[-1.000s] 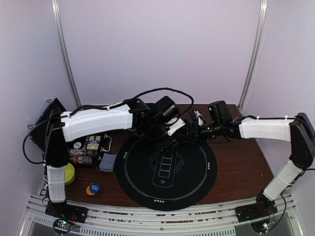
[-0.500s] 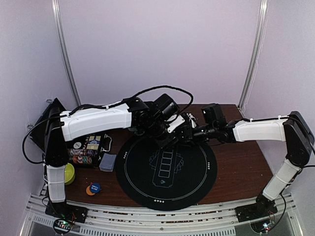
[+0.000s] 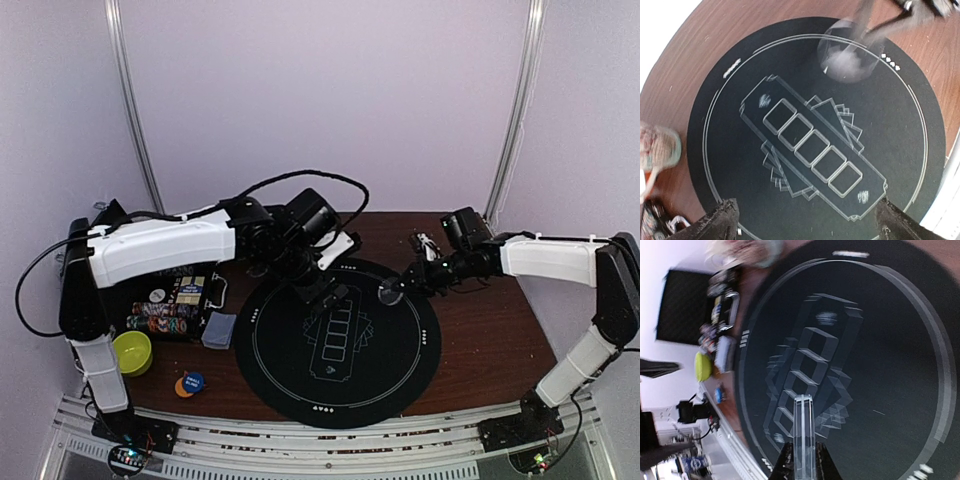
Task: Distribute texas hold em gaming equipment
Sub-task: Pass from the left arm to the right, then place the dealer button in the dealer area.
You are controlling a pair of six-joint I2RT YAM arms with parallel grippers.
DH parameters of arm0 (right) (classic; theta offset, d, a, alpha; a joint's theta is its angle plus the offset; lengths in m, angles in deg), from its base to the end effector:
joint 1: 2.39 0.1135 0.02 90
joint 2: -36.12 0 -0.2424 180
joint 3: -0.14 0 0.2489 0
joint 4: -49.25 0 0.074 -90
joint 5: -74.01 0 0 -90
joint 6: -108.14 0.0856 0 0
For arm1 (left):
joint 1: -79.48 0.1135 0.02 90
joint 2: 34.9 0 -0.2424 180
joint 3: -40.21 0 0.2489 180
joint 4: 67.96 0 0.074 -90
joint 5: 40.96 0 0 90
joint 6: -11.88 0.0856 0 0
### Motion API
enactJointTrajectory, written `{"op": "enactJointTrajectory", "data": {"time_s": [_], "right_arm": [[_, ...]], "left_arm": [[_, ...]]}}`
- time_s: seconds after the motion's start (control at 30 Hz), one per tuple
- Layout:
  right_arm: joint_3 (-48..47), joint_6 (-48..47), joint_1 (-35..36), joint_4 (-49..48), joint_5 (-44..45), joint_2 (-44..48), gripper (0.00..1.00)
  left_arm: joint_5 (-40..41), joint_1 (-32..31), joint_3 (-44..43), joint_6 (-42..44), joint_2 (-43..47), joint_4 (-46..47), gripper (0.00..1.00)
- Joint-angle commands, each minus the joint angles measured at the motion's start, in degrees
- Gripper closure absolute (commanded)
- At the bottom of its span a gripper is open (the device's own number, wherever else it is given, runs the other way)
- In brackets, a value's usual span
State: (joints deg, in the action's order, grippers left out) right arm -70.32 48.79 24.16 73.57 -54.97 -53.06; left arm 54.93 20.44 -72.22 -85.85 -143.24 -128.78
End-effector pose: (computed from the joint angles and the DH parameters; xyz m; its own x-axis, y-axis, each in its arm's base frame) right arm 0.2935 0.2068 0.1801 -0.9120 -0.0127 -0.4099 -0.3415 0.5770 0.7419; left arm 0.2297 -0.3658 0.2283 -0.5370 0.6351 -0.5551 0.7587 0.6513 0.0112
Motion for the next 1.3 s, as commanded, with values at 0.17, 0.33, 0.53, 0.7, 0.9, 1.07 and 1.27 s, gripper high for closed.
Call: {"op": "enactJointTrajectory", "data": {"time_s": [0.17, 0.33, 0.53, 0.7, 0.9, 1.07, 1.27], "right_arm": [[13.4, -9.3, -11.1, 12.0, -1.9, 4.9, 1.0], [14.4, -8.5, -12.5, 8.2, -3.4, 1.6, 1.0], [12.9, -9.0, -12.7, 11.0, 1.4, -0.8, 0.77], [10.9, -9.9, -12.7, 15.8, 11.2, 1.7, 0.47], [4.7, -11.0, -10.9, 21.6, 21.8, 4.7, 0.3], [-4.6, -13.6, -3.5, 25.9, 33.9, 6.9, 0.12], [-12.8, -17.6, 1.2, 26.2, 35.4, 7.0, 0.0]], "left_arm": [[-0.8, 3.9, 17.3, -10.4, 15.5, 1.7, 0.02], [-1.8, 5.4, 22.9, -14.6, 20.2, 1.6, 0.02], [-2.2, 5.5, 27.2, -19.9, 23.7, 0.7, 0.02], [-0.9, 5.5, 29.6, -24.6, 26.2, -1.7, 0.02], [3.3, 5.5, 33.3, -32.3, 30.1, -6.0, 0.02], [3.6, 5.4, 37.3, -39.3, 34.0, -15.8, 0.02], [-1.8, 5.3, 41.9, -44.0, 37.8, -23.6, 0.02]]}}
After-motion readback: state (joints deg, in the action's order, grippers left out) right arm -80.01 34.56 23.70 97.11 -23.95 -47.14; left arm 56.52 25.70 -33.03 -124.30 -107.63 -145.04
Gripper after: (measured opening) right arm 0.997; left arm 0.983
